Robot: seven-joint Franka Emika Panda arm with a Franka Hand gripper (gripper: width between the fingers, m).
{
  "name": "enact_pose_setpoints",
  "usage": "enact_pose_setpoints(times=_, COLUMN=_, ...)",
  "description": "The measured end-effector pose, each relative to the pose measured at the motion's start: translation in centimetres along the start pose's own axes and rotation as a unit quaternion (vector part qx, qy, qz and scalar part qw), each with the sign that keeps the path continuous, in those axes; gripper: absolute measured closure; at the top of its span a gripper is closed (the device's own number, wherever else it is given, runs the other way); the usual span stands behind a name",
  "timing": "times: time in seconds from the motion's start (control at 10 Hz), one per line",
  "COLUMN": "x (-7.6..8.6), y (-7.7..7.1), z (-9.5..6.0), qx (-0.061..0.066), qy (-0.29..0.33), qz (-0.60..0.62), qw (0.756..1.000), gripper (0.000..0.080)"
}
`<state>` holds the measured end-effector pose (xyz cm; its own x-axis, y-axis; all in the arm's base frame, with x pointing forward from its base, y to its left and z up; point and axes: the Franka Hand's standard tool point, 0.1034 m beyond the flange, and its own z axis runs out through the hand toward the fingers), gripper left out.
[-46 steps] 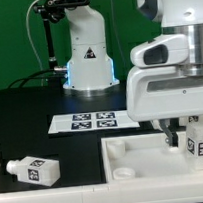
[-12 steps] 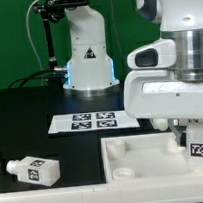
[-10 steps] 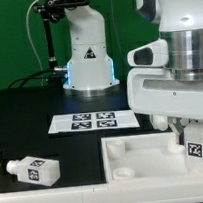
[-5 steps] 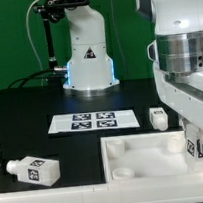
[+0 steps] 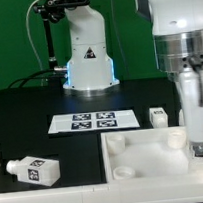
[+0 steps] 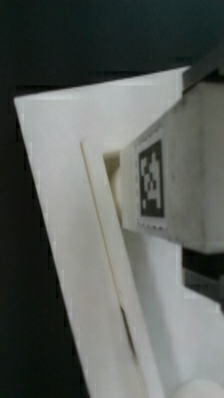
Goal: Assemble one leg
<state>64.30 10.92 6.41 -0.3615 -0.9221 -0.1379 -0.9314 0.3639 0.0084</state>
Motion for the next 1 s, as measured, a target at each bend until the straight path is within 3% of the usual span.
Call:
enact_pose_setpoints(times=0.2, x=-0.1, y=0.0, z=0.0, qx=0.005, qy=0.000, qz=0.018, qw=1.000, gripper=0.0515)
enact_pose_setpoints(times=0.3, x=0.0, y=0.1, z=0.1, qx=0.003, qy=0.001, qz=0.017, qw=1.000, gripper=0.0418)
enact_pose_setpoints(times=0.4, x=0.0, y=0.1, z=0.1, qx=0.003, qy=0.001, qz=0.011, qw=1.000, gripper=0.0418)
enact_pose_setpoints(times=0.5, x=-0.1, y=0.1, z=0.1, qx=0.003, qy=0.001, qz=0.010, qw=1.000, gripper=0.0237)
enact_pose_setpoints(times=0.6, x=-0.3, y=0.0, z=-0.2, qx=0.004, qy=-0.001, qz=0.003, qw=1.000, gripper=0.0237)
enact_pose_setpoints(times=0.7, x=-1.2, y=-0.4, z=-2.0, qx=0.012, qy=-0.009, qz=-0.016, qw=1.000, gripper=0.0168)
enact_pose_setpoints(times=0.8, x=-1.8, y=-0.8, z=-3.6, qx=0.022, qy=-0.018, qz=-0.028, qw=0.999, gripper=0.0155)
enact_pose_setpoints(times=1.0, x=-1.9, y=-0.8, z=-3.6, qx=0.024, qy=-0.018, qz=-0.030, qw=0.999, gripper=0.0151)
